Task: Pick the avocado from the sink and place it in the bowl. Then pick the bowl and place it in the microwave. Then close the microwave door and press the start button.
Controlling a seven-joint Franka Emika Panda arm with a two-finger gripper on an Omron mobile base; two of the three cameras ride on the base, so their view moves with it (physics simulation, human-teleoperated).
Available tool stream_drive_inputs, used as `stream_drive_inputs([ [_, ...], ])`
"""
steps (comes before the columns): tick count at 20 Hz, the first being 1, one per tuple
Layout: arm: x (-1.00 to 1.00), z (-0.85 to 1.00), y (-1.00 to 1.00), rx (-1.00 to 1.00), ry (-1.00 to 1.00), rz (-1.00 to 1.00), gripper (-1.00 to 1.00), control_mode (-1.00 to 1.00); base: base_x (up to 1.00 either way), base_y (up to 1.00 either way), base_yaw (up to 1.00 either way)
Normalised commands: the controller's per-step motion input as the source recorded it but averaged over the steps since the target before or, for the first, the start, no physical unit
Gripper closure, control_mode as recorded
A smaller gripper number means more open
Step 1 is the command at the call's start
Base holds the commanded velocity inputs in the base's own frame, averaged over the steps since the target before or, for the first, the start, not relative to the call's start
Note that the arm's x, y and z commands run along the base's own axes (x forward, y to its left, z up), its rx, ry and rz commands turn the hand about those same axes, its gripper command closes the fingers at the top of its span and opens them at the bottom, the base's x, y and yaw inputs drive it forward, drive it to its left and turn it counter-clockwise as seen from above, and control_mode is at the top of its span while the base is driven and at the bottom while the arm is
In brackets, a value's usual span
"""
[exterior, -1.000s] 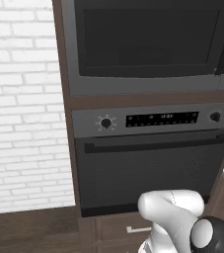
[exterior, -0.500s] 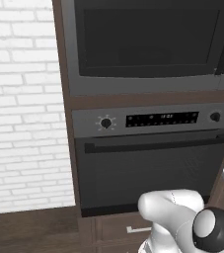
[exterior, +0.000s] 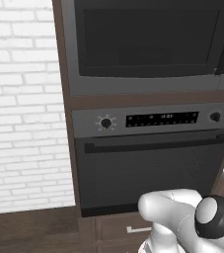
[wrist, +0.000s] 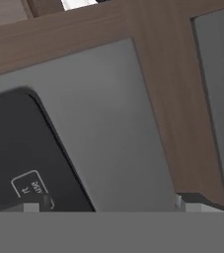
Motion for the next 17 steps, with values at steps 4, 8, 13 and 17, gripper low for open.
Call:
stream_drive_inputs([
  [4,0.26,0.00,-0.09,0.00,-0.01,0.01,-1.00,-1.00,0.00,0.00,0.00],
  [8,0.24,-0.01,-0.09,0.00,0.00,0.02,-1.00,-1.00,0.00,0.00,0.00],
  [13,0.24,-0.10,-0.05,0.00,0.00,0.03,-1.00,-1.00,0.00,0.00,0.00],
  [17,0.21,-0.17,0.00,0.00,0.00,0.02,-1.00,-1.00,0.00,0.00,0.00],
])
